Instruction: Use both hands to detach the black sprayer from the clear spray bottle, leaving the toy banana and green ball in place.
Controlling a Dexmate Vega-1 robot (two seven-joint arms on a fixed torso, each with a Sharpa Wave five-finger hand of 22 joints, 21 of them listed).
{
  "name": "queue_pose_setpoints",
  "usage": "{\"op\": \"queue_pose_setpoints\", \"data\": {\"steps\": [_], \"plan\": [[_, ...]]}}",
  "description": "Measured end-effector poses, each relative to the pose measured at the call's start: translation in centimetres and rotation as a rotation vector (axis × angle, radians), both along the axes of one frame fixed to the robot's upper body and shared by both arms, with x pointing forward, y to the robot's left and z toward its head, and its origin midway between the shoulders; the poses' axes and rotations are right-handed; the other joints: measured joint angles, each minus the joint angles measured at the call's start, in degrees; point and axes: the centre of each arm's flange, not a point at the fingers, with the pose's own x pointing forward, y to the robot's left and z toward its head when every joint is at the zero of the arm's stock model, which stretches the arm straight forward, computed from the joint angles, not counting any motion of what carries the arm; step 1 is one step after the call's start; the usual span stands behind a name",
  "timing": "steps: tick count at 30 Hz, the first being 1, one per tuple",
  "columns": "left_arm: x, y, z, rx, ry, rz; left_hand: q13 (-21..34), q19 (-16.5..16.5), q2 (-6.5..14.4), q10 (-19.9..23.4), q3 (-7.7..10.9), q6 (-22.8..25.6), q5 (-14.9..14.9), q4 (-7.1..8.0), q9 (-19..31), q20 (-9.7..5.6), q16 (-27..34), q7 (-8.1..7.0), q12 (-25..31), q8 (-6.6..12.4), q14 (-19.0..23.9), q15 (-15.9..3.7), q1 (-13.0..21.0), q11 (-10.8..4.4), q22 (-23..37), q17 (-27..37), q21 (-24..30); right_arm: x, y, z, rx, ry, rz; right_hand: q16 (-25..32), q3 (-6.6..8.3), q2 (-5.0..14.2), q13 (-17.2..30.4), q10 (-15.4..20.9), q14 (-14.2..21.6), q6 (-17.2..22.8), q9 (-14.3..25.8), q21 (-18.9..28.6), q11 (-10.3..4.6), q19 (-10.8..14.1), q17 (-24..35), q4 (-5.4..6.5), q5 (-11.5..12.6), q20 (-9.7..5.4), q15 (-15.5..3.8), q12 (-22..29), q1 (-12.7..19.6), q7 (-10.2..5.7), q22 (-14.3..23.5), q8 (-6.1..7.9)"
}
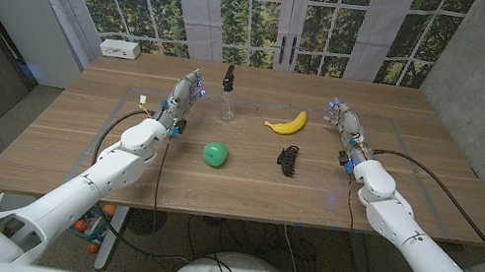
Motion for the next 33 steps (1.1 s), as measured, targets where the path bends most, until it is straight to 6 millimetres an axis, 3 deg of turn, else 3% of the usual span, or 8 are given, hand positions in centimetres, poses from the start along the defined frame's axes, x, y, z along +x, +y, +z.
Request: {"op": "queue_pose_setpoints", "data": {"steps": [9,23,28,33], "plan": [[-0.2,0.4,-0.2,-0.008,0.0,0.016,0.0,0.8,0.3,0.0,-0.15,0.0,0.0,-0.15,0.1,0.23,0.3,0.0,0.0,0.0,0.0,0.0,0.3,0.0,0.0,0.0,0.3,-0.6,1.8,1.2,-0.097,-0.042,-0.012,0.0,0.54,-1.0,-0.3,0.0,0.0,0.0,0.0,-0.7,0.0,0.7,-0.9,-2.08,0.0,0.1,0.0,0.0,2.2,0.0,0.0,0.0],[-0.4,1.0,-0.3,-0.006,-0.001,0.023,0.0,1.4,0.3,0.0,0.09,0.0,0.0,-0.38,0.3,0.21,0.3,0.0,0.0,0.0,0.0,0.0,0.3,0.0,0.0,0.0,0.3,-1.3,3.7,2.5,-0.203,-0.094,-0.023,0.0,0.44,-1.66,-0.3,0.3,0.7,0.0,0.0,-1.2,-0.32,1.1,-1.4,-2.79,0.0,-0.31,-0.11,0.0,2.9,0.0,0.1,0.0],[-0.5,1.2,-0.4,-0.008,0.0,0.026,0.0,1.6,0.3,0.0,0.09,0.0,0.0,-0.38,0.3,0.42,0.3,0.0,0.0,-0.5,0.0,0.0,0.3,0.0,0.0,0.0,0.3,-1.4,4.5,3.0,-0.233,-0.111,-0.019,0.2,0.53,-1.74,-0.3,0.3,1.2,0.0,0.0,-1.4,-0.32,2.1,-1.8,-3.01,0.0,0.65,0.42,0.0,4.0,0.0,0.1,0.0],[-0.6,1.4,-0.5,-0.011,0.0,0.027,0.0,1.9,0.3,0.0,0.09,0.0,0.0,-0.38,0.3,0.11,0.3,0.0,0.0,-0.5,0.0,0.0,0.3,0.0,0.0,0.0,0.3,-1.5,5.2,3.3,-0.26,-0.125,-0.022,1.3,0.35,-2.55,-0.5,2.5,4.1,1.7,0.2,-2.0,-0.4,5.3,-2.9,-3.17,0.0,2.16,0.53,0.7,4.8,-0.2,0.1,0.22]]}}
